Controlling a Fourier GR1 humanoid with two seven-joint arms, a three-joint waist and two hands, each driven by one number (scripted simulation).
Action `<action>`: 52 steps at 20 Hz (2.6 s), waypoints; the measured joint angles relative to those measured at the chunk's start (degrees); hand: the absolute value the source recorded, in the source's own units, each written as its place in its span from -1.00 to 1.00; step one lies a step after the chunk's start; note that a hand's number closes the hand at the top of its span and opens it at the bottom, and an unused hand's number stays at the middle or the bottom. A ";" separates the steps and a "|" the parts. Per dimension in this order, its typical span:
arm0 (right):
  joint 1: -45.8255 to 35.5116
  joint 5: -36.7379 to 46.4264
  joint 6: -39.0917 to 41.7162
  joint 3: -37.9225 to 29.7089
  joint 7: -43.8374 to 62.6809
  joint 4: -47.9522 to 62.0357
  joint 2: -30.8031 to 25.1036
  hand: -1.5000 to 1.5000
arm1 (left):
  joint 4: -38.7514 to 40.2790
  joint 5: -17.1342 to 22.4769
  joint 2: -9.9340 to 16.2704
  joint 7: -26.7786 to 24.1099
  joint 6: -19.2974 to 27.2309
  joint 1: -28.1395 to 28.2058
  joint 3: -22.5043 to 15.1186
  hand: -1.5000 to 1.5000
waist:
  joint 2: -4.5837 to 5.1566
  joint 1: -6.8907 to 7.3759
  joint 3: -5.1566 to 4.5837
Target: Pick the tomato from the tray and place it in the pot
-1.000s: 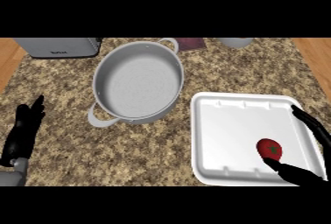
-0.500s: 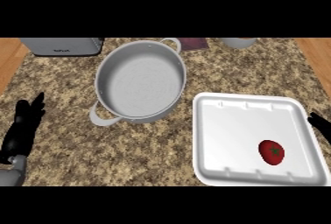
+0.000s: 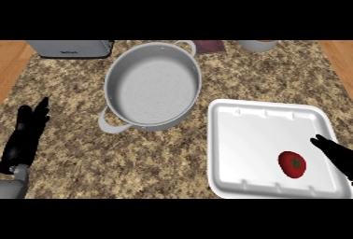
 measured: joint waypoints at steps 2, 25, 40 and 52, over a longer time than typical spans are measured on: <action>-2.03 1.09 2.11 1.82 3.78 -0.10 1.64 -1.00 | 0.38 -0.62 -0.63 -0.15 -0.15 -0.05 0.16 0.00 | 0.01 0.05 0.03; -9.58 19.01 5.05 1.72 -7.60 23.45 18.36 -1.00 | -0.08 -6.43 -5.43 1.33 -4.89 -0.88 5.79 0.00 | -0.02 -0.10 0.11; -13.22 26.10 8.64 -1.22 -10.13 32.68 25.47 -1.00 | -0.99 -9.93 -8.94 1.77 -7.64 -1.03 8.80 0.00 | -0.01 -0.14 0.11; -16.20 30.34 7.15 -3.83 -15.16 41.12 29.86 1.00 | -2.91 -11.97 -10.45 1.19 -10.34 0.36 11.31 0.00 | -0.14 -0.04 -0.08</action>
